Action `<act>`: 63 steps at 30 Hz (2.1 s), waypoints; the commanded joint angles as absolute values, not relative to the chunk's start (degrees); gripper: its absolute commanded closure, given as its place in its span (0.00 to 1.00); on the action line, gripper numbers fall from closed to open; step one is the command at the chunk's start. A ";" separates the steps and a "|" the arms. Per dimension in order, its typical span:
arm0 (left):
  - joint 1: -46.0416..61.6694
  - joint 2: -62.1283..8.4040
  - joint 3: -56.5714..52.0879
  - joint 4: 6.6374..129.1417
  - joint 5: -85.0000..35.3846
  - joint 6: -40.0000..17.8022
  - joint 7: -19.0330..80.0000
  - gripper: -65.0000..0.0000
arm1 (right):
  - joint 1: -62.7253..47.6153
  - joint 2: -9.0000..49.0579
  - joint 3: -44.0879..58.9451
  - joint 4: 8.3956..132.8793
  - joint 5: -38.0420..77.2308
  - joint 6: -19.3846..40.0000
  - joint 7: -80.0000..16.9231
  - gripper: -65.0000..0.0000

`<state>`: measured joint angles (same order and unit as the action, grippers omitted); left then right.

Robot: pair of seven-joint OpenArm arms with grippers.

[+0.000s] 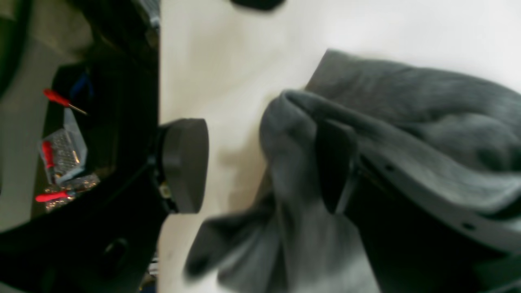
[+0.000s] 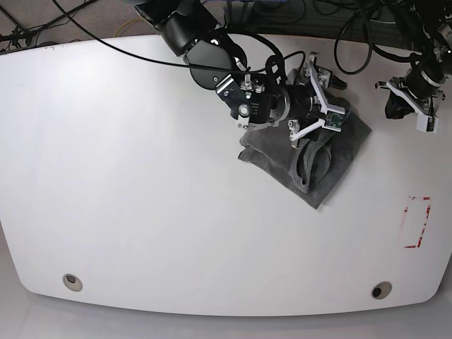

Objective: Fold the T-shirt properly
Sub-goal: 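Push the bunched shirt fabric together with the right gripper, then grasp the bundle edges with both grippers, pinching the fabric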

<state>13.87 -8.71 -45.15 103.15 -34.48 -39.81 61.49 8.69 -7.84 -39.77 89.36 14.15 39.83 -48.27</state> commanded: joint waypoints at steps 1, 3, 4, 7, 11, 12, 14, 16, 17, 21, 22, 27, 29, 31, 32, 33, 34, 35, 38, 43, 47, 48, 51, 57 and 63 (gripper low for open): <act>13.58 -11.47 -48.75 105.19 -35.47 -40.00 60.26 0.93 | 9.89 -9.00 -42.77 89.45 16.31 40.00 -45.05 0.39; 13.76 -11.74 -50.95 105.36 -35.38 -40.00 60.26 0.93 | 9.89 -9.00 -42.42 90.07 17.54 40.00 -45.05 0.39; 13.76 -11.91 -51.03 105.54 -35.30 -40.00 60.26 0.93 | 9.98 -9.00 -41.19 91.12 17.89 40.00 -45.05 0.39; 13.93 -13.93 -48.84 107.12 -35.47 -40.00 60.26 0.93 | 8.13 -6.90 -35.91 96.75 18.95 40.00 -45.14 0.39; 15.60 -14.37 -45.49 110.02 -35.47 -40.00 60.26 0.93 | 5.85 -3.74 -30.73 102.02 21.14 40.00 -45.85 0.39; 15.52 -14.37 -44.35 110.37 -35.47 -40.00 60.26 0.92 | 5.85 -3.03 -29.67 102.02 21.85 40.00 -45.85 0.39; 14.46 -14.37 -39.60 110.73 -35.47 -40.00 60.26 0.88 | 6.02 -1.54 -26.59 102.11 23.60 40.00 -45.76 0.39; 14.37 -14.37 -36.44 110.81 -35.47 -40.00 60.26 0.81 | 5.67 -0.48 -24.84 102.55 24.75 40.00 -45.85 0.39; 14.37 -14.29 -35.12 110.81 -35.30 -40.00 60.26 0.76 | 5.05 0.40 -23.96 102.81 25.54 40.00 -45.85 0.39; 14.02 -9.89 -32.40 110.46 -34.42 -40.00 60.26 0.68 | 4.70 3.82 -19.91 101.49 26.68 40.00 -45.76 0.40; 13.93 -9.01 -31.52 110.46 -33.80 -40.00 60.26 0.68 | 4.79 4.18 -19.12 100.79 26.77 40.00 -45.67 0.40; 14.02 -7.43 -26.24 110.46 -32.22 -40.00 60.26 0.68 | 3.91 4.79 -16.66 98.33 26.59 40.00 -45.41 0.40; 13.49 -6.99 -25.19 110.46 -32.31 -40.00 60.18 0.68 | 4.70 4.70 -16.66 95.25 26.51 40.00 -44.70 0.40; 12.44 -5.67 -22.99 110.55 -32.31 -40.00 60.18 0.68 | 5.23 4.70 -16.66 93.14 26.77 40.00 -43.82 0.40; 12.53 -5.41 -22.55 110.55 -32.31 -40.00 60.18 0.68 | 5.23 4.70 -16.66 92.79 26.77 40.00 -43.74 0.40; 13.14 -5.23 -22.46 110.55 -32.31 -40.00 60.18 0.68 | 4.70 4.62 -16.75 92.35 26.86 40.00 -43.74 0.40; 13.49 -5.23 -22.46 110.55 -32.31 -40.00 60.18 0.68 | 4.26 4.44 -16.75 92.00 26.68 40.00 -43.47 0.40; 13.49 -5.23 -22.37 110.46 -32.22 -40.00 60.18 0.68 | 4.26 4.18 -16.75 90.95 26.59 40.00 -43.21 0.40; 11.47 -5.23 -22.02 110.37 -32.13 -39.08 60.18 0.68 | 6.81 2.59 -16.75 85.41 26.59 40.00 -40.92 0.40; 13.23 -5.32 -22.11 110.46 -32.22 -39.08 60.26 0.68 | 6.99 2.33 -16.84 81.98 26.68 40.00 -39.16 0.40; 12.18 -5.14 -21.85 110.37 -32.22 -39.08 60.26 0.69 | 9.19 2.33 -16.84 75.74 26.59 40.00 -34.51 0.40; 12.26 -5.23 -21.93 110.37 -32.22 -39.08 60.26 0.69 | 9.36 2.33 -16.84 74.51 26.59 40.00 -34.33 0.41; 12.44 -5.32 -22.20 110.37 -32.13 -39.08 60.26 0.69 | 9.89 2.33 -16.84 71.60 26.59 40.00 -33.89 0.54; 12.35 -5.32 -21.14 110.29 -32.13 -39.08 60.26 0.84 | 10.59 2.77 -16.84 69.58 26.59 40.00 -31.52 0.71; 12.09 -5.32 -20.97 107.12 -32.13 -39.08 60.18 0.91 | 10.59 2.51 -16.84 69.58 23.60 40.00 -31.52 0.72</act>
<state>12.45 -4.95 -20.93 107.31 -31.27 -39.07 61.25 9.56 2.70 -16.93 68.88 25.19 40.10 -31.62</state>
